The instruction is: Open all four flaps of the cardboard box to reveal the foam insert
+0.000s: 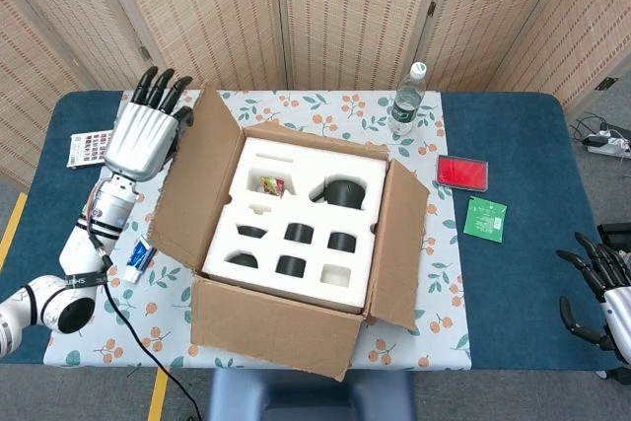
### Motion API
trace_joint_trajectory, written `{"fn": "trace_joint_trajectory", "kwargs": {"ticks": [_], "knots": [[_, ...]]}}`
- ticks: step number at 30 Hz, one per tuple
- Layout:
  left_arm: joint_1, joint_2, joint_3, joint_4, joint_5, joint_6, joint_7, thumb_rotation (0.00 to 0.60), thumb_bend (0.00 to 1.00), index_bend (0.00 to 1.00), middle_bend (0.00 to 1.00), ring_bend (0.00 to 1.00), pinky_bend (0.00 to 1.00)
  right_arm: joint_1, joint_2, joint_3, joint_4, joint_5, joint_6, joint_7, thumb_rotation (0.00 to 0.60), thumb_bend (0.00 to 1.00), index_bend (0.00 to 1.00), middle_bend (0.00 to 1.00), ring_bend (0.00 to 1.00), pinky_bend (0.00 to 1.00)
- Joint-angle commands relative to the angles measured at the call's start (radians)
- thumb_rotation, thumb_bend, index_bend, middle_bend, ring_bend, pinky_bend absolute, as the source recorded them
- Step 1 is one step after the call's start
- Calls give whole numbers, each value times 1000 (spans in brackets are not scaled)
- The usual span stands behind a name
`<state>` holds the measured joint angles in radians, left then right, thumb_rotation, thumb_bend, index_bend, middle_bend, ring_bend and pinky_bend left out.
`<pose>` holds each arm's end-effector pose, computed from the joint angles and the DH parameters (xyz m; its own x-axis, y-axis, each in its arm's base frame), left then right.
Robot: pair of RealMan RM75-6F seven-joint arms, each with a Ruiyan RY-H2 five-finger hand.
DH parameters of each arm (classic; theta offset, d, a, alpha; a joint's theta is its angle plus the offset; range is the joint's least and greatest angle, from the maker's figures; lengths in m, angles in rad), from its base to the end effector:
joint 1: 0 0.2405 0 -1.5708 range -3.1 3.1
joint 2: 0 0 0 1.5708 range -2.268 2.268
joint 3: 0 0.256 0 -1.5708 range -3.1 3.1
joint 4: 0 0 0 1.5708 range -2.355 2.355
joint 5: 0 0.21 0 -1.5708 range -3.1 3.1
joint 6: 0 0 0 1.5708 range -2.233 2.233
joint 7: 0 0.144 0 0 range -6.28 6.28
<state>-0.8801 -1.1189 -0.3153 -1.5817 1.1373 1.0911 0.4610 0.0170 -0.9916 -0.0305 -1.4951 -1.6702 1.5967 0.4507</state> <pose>-0.0878 0.4141 0.1698 0.6075 -0.2843 0.7417 0.6634 -0.3320 -0.6706 -0.3285 -0.1425 0.2048 0.2027 -0.0449 0.9782 -0.9746 -0.1059 0.1971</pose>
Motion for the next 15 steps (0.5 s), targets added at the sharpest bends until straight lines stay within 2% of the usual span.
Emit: {"fn": "trace_joint_trajectory", "kwargs": {"ticks": [1,11,15], "knots": [[5,4,3,4,-4,1,2,600,1000,485,147,0,0,0,0,0,-1,0,-1,-1,454,611,144,0,0,0],[27,10,17,45,-44,3,20,600,1000,481,147,0,0,2,0,0,-6,-2,-1,-7,454,611,144,0,0,0],[42,29,21,18,-30,12,1,600,1000,432,147,0,0,4,-1,3,-8,4,-6,-19,454,611,144,0,0,0]]}}
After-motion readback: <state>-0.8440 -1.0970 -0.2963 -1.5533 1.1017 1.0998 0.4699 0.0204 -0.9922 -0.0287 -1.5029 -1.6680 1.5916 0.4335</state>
